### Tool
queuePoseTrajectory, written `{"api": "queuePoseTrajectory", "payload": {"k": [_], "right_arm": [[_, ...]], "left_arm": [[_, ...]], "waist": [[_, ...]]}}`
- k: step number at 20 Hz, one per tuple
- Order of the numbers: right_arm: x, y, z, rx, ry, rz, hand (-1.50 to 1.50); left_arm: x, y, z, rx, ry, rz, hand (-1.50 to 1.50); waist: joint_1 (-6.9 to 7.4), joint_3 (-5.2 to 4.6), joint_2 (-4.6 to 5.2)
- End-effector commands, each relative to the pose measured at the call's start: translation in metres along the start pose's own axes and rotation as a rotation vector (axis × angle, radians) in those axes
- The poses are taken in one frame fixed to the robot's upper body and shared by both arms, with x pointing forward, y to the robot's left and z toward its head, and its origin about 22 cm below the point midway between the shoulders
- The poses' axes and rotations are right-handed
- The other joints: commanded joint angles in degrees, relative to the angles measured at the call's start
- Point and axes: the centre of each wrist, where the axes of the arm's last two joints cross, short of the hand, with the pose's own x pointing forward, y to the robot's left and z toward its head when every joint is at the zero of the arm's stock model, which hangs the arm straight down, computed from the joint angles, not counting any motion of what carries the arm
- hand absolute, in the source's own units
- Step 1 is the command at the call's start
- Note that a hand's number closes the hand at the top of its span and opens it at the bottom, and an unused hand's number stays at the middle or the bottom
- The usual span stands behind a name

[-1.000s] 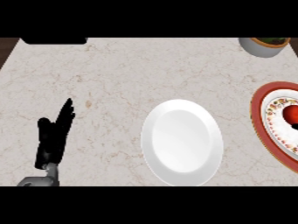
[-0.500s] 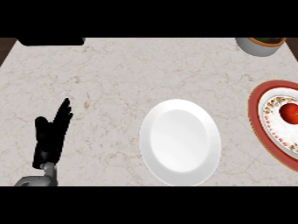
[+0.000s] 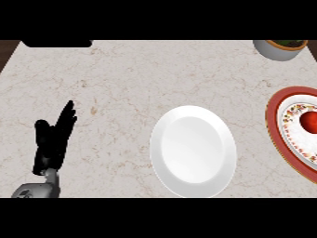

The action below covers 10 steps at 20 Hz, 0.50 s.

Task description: Pick the tomato from the plate and place it in the plate

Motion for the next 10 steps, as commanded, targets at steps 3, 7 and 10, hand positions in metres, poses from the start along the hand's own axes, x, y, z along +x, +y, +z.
{"api": "queuePoseTrajectory", "payload": {"k": [3,7,10], "right_arm": [[-0.021,-0.016,0.016,0.013,-0.029,-0.002,-1.5],[-0.027,0.0,0.009,-0.017,0.0,0.032,-1.5],[-0.03,0.021,-0.004,-0.044,0.03,0.078,-1.5]], "left_arm": [[-0.011,0.004,0.002,0.001,0.011,0.006,0.0],[-0.02,0.003,0.011,0.01,0.012,-0.004,0.0],[0.001,-0.004,0.0,-0.02,0.0,0.002,0.0]], "waist": [[0.13,-0.01,0.04],[0.31,0.0,0.06],[0.47,0.02,0.13]]}}
